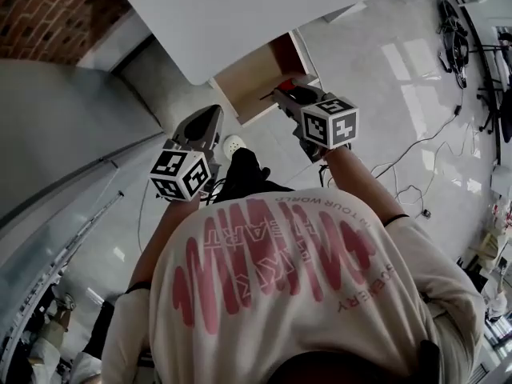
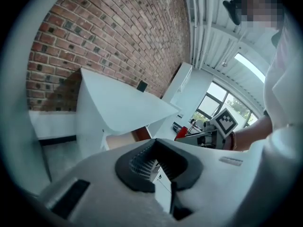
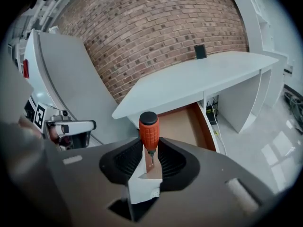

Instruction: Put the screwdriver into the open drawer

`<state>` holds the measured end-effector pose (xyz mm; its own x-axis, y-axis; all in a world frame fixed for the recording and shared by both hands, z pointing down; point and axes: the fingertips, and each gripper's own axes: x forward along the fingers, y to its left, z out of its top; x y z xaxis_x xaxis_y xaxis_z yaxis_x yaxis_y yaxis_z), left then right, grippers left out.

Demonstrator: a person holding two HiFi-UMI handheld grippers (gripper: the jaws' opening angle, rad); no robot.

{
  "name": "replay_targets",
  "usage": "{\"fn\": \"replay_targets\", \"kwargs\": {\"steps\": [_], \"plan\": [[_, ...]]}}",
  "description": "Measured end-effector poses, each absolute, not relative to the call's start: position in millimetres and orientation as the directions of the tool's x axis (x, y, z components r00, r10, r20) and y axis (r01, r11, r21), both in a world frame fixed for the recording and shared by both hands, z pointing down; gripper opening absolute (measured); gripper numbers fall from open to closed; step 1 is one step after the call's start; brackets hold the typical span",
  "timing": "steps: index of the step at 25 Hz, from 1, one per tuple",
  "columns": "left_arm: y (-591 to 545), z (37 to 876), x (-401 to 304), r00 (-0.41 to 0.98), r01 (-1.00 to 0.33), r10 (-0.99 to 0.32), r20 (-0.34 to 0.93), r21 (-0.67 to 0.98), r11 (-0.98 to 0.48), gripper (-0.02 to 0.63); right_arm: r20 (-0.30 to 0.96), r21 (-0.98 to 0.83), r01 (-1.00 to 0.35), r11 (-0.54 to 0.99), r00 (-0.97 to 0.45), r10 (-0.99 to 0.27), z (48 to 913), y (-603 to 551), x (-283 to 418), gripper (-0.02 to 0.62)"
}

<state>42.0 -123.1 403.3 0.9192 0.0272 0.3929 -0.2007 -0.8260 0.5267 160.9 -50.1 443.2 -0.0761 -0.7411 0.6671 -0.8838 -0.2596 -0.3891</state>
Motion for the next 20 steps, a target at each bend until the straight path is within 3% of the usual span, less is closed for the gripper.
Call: {"fn": "replay_targets", "kwargs": {"steps": [13,20], "plan": [[-116,451,35,0.883,-0.348,-0.061,0.465,0.563,-0.749,0.003,0.811,-0.271,-0.958,-0.098,-0.172,-0.559,548,-69,178,0.117],[-113,458,25,0.816,-0.546,-0.255,0.519,0.548,-0.633,0.003,0.848,-0.248,-0.963,0.103,-0.267,-0.458,579,-85,190,0.117]]}}
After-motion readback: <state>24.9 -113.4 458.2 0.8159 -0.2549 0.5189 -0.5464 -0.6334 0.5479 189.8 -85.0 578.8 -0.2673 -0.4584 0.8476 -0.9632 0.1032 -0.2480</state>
